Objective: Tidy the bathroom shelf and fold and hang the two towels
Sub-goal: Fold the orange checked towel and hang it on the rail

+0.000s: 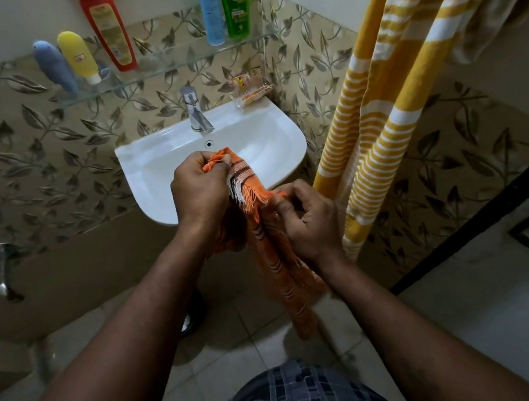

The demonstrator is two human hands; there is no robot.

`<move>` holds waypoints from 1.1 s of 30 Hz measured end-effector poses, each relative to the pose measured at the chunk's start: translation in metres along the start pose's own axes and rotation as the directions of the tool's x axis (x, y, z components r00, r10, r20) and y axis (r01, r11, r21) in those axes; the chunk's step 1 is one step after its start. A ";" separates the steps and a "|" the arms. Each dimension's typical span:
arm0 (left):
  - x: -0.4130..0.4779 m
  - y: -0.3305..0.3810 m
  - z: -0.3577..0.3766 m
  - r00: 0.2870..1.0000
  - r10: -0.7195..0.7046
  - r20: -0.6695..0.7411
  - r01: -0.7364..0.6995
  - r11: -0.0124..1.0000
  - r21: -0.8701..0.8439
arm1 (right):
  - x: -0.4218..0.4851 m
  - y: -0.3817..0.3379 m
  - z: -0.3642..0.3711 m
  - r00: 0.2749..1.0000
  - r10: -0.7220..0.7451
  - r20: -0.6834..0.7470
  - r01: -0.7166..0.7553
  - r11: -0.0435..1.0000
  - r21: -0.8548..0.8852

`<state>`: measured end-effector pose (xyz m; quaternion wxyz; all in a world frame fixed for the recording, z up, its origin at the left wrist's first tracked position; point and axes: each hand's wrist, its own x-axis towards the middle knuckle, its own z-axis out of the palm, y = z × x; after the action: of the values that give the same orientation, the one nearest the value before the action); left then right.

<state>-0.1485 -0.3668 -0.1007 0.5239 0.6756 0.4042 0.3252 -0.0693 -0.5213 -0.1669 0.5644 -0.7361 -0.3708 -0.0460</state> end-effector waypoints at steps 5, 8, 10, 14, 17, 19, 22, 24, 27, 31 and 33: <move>-0.005 0.004 0.008 1.000 0.019 -0.024 -0.018 0.999 0.036 | 0.009 0.003 0.004 0.984 0.046 -0.173 -0.065 0.993 -0.103; -0.008 0.007 0.008 1.000 -0.018 -0.012 0.018 1.000 -0.015 | 0.009 0.016 0.001 0.996 0.055 0.073 -0.049 0.995 -0.081; -0.010 0.011 0.009 0.999 -0.027 0.027 0.028 0.998 -0.053 | 0.006 0.023 -0.003 0.982 0.026 0.186 -0.007 0.994 -0.105; -0.011 0.016 0.006 0.998 -0.031 0.051 0.036 0.994 -0.100 | -0.001 0.026 0.003 0.983 0.020 0.183 0.019 0.978 -0.210; -0.012 0.019 0.004 0.999 -0.011 0.050 0.018 0.991 -0.135 | -0.002 0.026 0.005 0.985 0.059 0.159 -0.038 0.991 -0.129; -0.010 0.020 0.001 1.000 -0.002 0.031 0.006 0.991 -0.136 | -0.001 0.024 0.005 0.990 0.038 0.137 -0.029 0.997 -0.069; -0.006 0.019 -0.003 1.000 -0.002 -0.028 -0.001 0.995 -0.104 | -0.004 0.018 0.007 0.994 0.062 0.088 -0.062 0.998 -0.007; -0.006 0.018 -0.003 0.998 0.010 -0.064 -0.016 0.996 -0.093 | -0.008 0.014 0.007 0.995 0.077 0.065 -0.078 0.997 0.007; -0.007 0.018 -0.003 0.996 0.030 -0.080 -0.037 0.996 -0.081 | -0.008 0.010 0.004 0.999 0.027 0.038 -0.028 0.999 0.046; -0.008 0.017 -0.004 0.998 0.025 -0.064 -0.032 0.994 -0.101 | -0.009 0.006 0.008 0.991 0.005 0.134 -0.003 1.000 -0.017; -0.011 0.017 -0.003 0.998 0.028 -0.054 -0.035 0.992 -0.121 | -0.015 0.002 0.009 0.984 -0.084 0.159 0.089 0.996 -0.024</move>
<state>-0.1522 -0.3771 -0.0834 0.5484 0.6399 0.3862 0.3749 -0.0822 -0.5211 -0.1786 0.5192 -0.7294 -0.4450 -0.0180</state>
